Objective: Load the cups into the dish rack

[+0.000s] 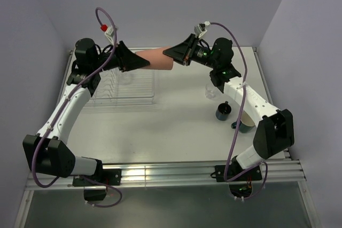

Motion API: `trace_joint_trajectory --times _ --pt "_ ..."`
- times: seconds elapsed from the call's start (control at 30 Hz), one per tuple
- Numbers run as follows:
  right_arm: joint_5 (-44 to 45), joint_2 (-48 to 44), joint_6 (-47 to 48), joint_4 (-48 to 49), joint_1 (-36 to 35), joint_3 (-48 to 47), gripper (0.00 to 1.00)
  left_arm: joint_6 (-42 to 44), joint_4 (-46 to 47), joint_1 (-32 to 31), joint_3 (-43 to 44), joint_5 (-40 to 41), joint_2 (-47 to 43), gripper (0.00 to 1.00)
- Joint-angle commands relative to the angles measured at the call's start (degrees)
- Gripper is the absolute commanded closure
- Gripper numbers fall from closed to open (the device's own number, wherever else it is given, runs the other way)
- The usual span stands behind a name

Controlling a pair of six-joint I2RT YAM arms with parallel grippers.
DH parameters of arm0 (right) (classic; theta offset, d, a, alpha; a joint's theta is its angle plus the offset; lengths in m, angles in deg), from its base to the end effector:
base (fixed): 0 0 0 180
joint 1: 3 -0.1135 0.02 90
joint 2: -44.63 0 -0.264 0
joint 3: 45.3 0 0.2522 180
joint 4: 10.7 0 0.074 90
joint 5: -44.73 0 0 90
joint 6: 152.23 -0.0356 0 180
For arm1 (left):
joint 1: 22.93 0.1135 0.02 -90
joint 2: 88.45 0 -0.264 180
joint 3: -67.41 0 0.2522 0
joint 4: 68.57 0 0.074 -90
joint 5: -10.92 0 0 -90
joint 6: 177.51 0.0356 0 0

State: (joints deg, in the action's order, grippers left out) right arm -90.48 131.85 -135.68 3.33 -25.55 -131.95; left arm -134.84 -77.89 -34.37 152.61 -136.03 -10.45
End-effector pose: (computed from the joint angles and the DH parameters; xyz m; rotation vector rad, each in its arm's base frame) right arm 0.3189 0.1598 0.3977 -0.0708 1.7079 1.8452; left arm 0.2966 -0.0905 0.3999 0.3082 1.8125 -1.5405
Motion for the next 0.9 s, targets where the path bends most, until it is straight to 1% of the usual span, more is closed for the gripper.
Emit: trace_joint_trajectory --times 0.0,0.03,0.1,0.13,0.17,0.2,0.23,0.27,0.3,0.4,0.6,0.63,0.77,0.83,0.87 --pt "5.12 -2.93 11.91 -15.69 0.92 -3.22 0.66 6.36 -7.32 -0.69 8.78 7.63 -1.35 1.0" --pt "8.7 -4.06 15.41 -18.53 1.45 -3.67 0.63 7.42 -11.61 -0.69 10.11 9.12 -1.53 1.0" --pt "12.15 -5.21 18.33 -25.46 3.37 -4.2 0.58 9.88 -15.15 -0.69 12.4 13.25 -1.62 1.0" --pt "13.56 -6.52 19.39 -26.98 3.99 -4.11 0.57 10.76 -17.26 -0.6 15.11 14.75 -1.62 1.0" --pt "16.27 -7.15 21.31 -28.65 4.78 -4.02 0.57 12.86 -22.33 -0.6 16.7 16.59 -1.36 1.0" --pt "17.77 -7.85 22.2 -31.98 5.49 -3.94 0.55 14.01 -25.42 -0.51 20.72 20.52 -0.31 1.0" --pt "19.27 -9.16 23.17 -33.49 6.63 -3.93 0.55 15.15 -28.15 -0.51 22.67 22.65 0.31 1.0" --pt "22.33 -9.78 25.26 -35.07 6.99 -4.02 0.54 17.16 -33.49 -0.51 24.61 24.5 1.27 1.0" --pt "23.93 -10.48 26.33 -38.04 7.25 -4.2 0.53 18.14 -35.8 -0.51 28.45 27.91 3.46 1.0" --pt "28.93 -12.68 29.59 -41.58 7.34 -4.02 0.52 20.87 -42.13 -0.51 33.66 33.29 7.85 1.0" --pt "34.04 -16.11 33.28 -45.01 7.34 -2.18 0.51 23.42 -45.84 -1.65 37.81 45.95 14.89 1.0" --pt "34.66 -16.81 33.98 -45.19 7.34 -1.92 0.51 23.77 -45.41 -2.35 37.55 49.44 15.34 1.0" --pt "34.84 -17.7 34.87 -45.11 7.34 -0.16 0.51 23.34 -42.95 -4.37 36.4 56.05 18.59 1.0" --pt "34.75 -17.87 35.3 -45.02 7.34 0.28 0.51 23.16 -41.89 -5.77 36.66 57.55 21.14 1.0" --pt "34.75 -17.96 35.48 -45.19 7.25 0.63 0.51 23.34 -41.63 -6.31 37.01 60.78 22.1 1.0"
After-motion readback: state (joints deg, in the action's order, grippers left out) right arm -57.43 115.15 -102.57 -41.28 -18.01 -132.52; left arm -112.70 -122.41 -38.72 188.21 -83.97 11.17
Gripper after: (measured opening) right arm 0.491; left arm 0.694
